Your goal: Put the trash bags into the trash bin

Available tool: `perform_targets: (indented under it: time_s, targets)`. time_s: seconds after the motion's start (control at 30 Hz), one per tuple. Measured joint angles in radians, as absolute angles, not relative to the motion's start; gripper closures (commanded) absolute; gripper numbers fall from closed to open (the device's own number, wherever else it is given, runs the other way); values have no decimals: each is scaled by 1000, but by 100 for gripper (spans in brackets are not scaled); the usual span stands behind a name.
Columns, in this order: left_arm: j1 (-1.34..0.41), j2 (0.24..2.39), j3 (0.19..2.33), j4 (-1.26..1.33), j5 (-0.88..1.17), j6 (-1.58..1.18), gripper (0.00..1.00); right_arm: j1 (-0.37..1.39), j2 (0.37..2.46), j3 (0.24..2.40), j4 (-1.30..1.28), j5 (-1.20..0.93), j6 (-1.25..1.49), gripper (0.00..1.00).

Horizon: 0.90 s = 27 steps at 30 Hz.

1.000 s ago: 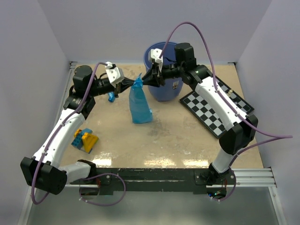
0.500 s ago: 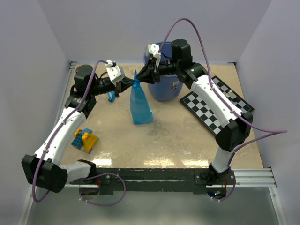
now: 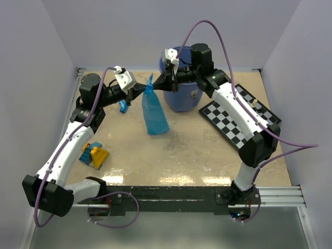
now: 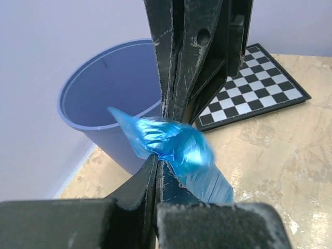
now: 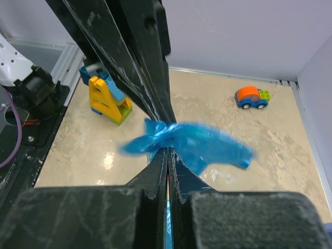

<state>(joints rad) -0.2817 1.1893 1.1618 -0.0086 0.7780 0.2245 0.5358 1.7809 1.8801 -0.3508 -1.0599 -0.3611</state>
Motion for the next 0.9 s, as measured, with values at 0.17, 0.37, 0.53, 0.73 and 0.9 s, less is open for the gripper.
perform_targets:
  time_s: [0.17, 0.37, 0.53, 0.73, 0.9]
  targets:
    - [-282, 1150, 1149, -6, 751, 228, 100, 518, 1780, 1873, -399, -1054, -402, 100]
    - [-282, 1155, 1147, 6, 771, 218, 100, 515, 1778, 1846, -373, -1024, -369, 69]
    - [-282, 1176, 1147, 9, 784, 216, 100, 526, 1791, 1897, -345, -1043, -338, 65]
    - [-282, 1190, 1147, 9, 786, 216, 100, 562, 1798, 1932, -305, -1085, -302, 64]
    - [-282, 1190, 1148, 9, 785, 216, 100, 578, 1800, 1930, -306, -1090, -297, 64]
